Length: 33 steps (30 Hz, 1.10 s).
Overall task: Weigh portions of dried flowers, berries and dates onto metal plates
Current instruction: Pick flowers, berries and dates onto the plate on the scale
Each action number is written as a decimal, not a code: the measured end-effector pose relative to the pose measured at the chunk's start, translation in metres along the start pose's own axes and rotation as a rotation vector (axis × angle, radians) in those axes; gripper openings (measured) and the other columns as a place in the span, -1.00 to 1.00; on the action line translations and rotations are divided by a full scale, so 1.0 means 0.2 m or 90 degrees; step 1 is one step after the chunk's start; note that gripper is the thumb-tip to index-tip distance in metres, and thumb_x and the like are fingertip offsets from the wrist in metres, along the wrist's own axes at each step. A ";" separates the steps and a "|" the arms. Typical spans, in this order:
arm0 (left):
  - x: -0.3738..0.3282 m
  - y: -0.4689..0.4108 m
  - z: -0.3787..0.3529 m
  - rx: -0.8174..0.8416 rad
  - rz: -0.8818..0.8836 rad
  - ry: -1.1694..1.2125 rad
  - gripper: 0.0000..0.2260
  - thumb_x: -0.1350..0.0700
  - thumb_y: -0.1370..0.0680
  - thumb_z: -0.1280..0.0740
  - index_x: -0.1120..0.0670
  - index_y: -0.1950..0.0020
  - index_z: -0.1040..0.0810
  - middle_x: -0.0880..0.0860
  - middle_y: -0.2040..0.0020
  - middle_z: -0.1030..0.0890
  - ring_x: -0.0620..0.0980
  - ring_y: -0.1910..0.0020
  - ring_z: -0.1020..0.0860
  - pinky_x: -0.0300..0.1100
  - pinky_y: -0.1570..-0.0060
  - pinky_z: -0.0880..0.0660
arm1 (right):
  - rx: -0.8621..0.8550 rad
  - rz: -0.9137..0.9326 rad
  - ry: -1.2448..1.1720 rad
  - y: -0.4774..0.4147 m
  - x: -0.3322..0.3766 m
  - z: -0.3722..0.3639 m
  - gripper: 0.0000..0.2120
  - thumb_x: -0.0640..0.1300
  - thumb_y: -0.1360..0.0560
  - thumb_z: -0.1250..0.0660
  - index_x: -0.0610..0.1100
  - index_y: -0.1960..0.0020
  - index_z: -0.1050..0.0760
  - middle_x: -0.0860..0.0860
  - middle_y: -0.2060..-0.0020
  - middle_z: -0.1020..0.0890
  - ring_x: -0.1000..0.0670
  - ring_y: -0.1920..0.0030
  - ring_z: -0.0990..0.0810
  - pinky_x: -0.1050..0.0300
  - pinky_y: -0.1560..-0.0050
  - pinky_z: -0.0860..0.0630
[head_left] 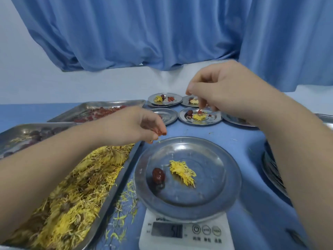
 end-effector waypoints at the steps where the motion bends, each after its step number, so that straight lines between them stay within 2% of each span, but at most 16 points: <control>1: -0.02 0.01 -0.03 -0.005 -0.011 -0.056 -0.80 0.21 -0.53 -0.42 -0.11 0.02 -0.67 -0.24 0.14 -0.68 -0.30 0.12 -0.64 -0.52 0.14 -0.45 | -0.010 0.016 0.032 0.03 0.03 0.03 -0.86 -0.09 -0.45 -0.31 -0.08 0.22 -0.61 0.05 0.46 -0.60 0.14 0.53 -0.41 0.37 0.61 -0.29; 4: -0.03 0.05 -0.10 0.004 -0.014 -0.080 -0.76 0.21 -0.55 -0.39 -0.17 0.00 -0.66 -0.28 0.09 -0.68 -0.37 0.06 -0.60 -0.52 0.06 -0.44 | -0.051 0.045 0.061 0.11 0.10 0.11 -0.84 -0.05 -0.44 -0.29 -0.08 0.21 -0.61 0.03 0.40 -0.63 0.18 0.52 -0.43 0.37 0.59 -0.33; 8: -0.02 0.06 -0.13 -0.018 0.003 -0.080 -0.71 0.20 -0.55 -0.37 -0.23 0.03 -0.65 -0.28 0.06 -0.68 -0.35 0.01 -0.60 -0.26 -0.08 -0.50 | -0.043 0.031 0.129 0.24 0.05 0.08 -0.81 -0.03 -0.47 -0.31 -0.06 0.27 -0.58 0.03 0.41 -0.60 0.19 0.51 -0.43 0.33 0.50 -0.33; 10: -0.03 0.08 -0.12 -0.048 0.009 -0.039 -0.70 0.22 -0.55 -0.36 -0.23 0.04 -0.65 -0.32 0.08 -0.67 -0.36 0.02 -0.60 -0.27 -0.05 -0.49 | -0.041 0.017 0.134 0.31 -0.01 0.04 -0.80 -0.04 -0.48 -0.31 -0.07 0.27 -0.58 0.05 0.41 -0.59 0.17 0.43 -0.48 0.34 0.47 -0.33; 12: -0.04 0.09 -0.13 -0.083 0.013 0.010 -0.71 0.25 -0.54 -0.37 -0.19 0.06 -0.65 -0.30 0.11 -0.67 -0.30 0.07 -0.64 -0.28 0.03 -0.51 | -0.051 -0.009 0.121 0.39 -0.09 0.01 -0.79 -0.05 -0.48 -0.31 -0.04 0.31 -0.57 0.12 0.41 -0.58 0.11 0.38 -0.52 0.27 0.39 -0.39; 14: -0.04 0.10 -0.13 -0.125 0.017 0.036 -0.72 0.29 -0.52 -0.38 -0.13 0.09 -0.65 -0.22 0.15 -0.69 -0.23 0.12 -0.66 -0.25 0.09 -0.58 | -0.074 -0.026 0.113 0.46 -0.18 -0.02 -0.75 -0.07 -0.47 -0.30 0.01 0.38 -0.49 0.18 0.46 -0.53 0.13 0.40 -0.46 0.19 0.36 -0.37; 16: -0.04 0.10 -0.15 -0.162 0.026 0.032 -0.73 0.30 -0.50 -0.39 -0.11 0.10 -0.64 -0.13 0.17 -0.69 -0.19 0.14 -0.66 -0.25 0.10 -0.60 | -0.107 -0.037 0.124 0.53 -0.25 -0.05 -0.75 -0.07 -0.48 -0.28 0.03 0.38 -0.46 0.21 0.45 -0.52 0.15 0.39 -0.44 0.22 0.36 -0.36; 19: -0.03 0.09 -0.19 -0.184 0.041 0.026 -0.79 0.23 -0.48 -0.44 -0.11 0.08 -0.63 -0.09 0.10 -0.65 -0.14 0.11 -0.63 -0.28 0.18 -0.56 | -0.146 -0.036 0.247 0.61 -0.30 -0.06 -0.80 -0.04 -0.51 -0.24 -0.02 0.26 -0.52 0.11 0.44 -0.55 0.08 0.36 -0.50 0.10 0.28 -0.48; 21: -0.03 0.08 -0.20 -0.176 0.046 0.029 -0.84 0.14 -0.46 -0.48 -0.09 0.05 -0.63 -0.07 0.09 -0.64 -0.14 0.13 -0.62 -0.35 0.23 -0.49 | -0.165 -0.025 0.310 0.64 -0.30 -0.06 -0.81 -0.03 -0.53 -0.23 -0.04 0.20 -0.54 0.07 0.42 -0.57 -0.02 0.34 -0.52 0.06 0.29 -0.49; 24: -0.03 0.08 -0.22 -0.166 0.043 0.029 -0.93 -0.01 -0.45 -0.48 -0.10 0.10 -0.64 -0.11 0.18 -0.66 -0.25 0.21 -0.60 -0.47 0.32 -0.42 | -0.164 -0.015 0.320 0.64 -0.29 -0.06 -0.81 -0.02 -0.54 -0.21 -0.04 0.18 -0.53 0.08 0.45 -0.53 -0.01 0.36 -0.51 0.08 0.32 -0.47; 26: -0.02 0.08 -0.22 -0.172 0.047 0.049 -0.91 -0.08 -0.49 -0.42 -0.09 0.15 -0.65 -0.14 0.20 -0.67 -0.28 0.25 -0.60 -0.36 0.26 -0.44 | -0.158 -0.003 0.324 0.64 -0.28 -0.08 -0.80 -0.02 -0.54 -0.20 -0.04 0.18 -0.53 0.07 0.44 -0.53 -0.02 0.35 -0.50 0.08 0.32 -0.46; 29: -0.01 0.07 -0.22 -0.182 0.071 0.066 -0.79 -0.13 -0.53 -0.34 -0.05 0.15 -0.66 -0.08 0.17 -0.69 -0.16 0.19 -0.64 -0.15 0.12 -0.55 | -0.154 0.012 0.338 0.63 -0.27 -0.10 -0.80 -0.03 -0.54 -0.21 -0.06 0.18 -0.53 0.03 0.42 -0.56 -0.04 0.32 -0.50 0.06 0.31 -0.46; 33: 0.00 0.05 -0.19 -0.177 0.091 0.133 -0.85 -0.01 -0.51 -0.40 0.04 0.14 -0.66 -0.02 0.18 -0.70 -0.08 0.17 -0.66 -0.19 0.17 -0.61 | -0.152 0.017 0.334 0.63 -0.27 -0.10 -0.81 -0.03 -0.53 -0.21 -0.05 0.17 -0.53 0.04 0.43 -0.55 -0.04 0.32 -0.49 0.05 0.30 -0.46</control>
Point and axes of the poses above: each hand's wrist, its own y-axis away from the middle knuckle, its own z-axis out of the back of the hand, x = y × z, the point moved 5 cm from there along -y, towards the middle knuckle
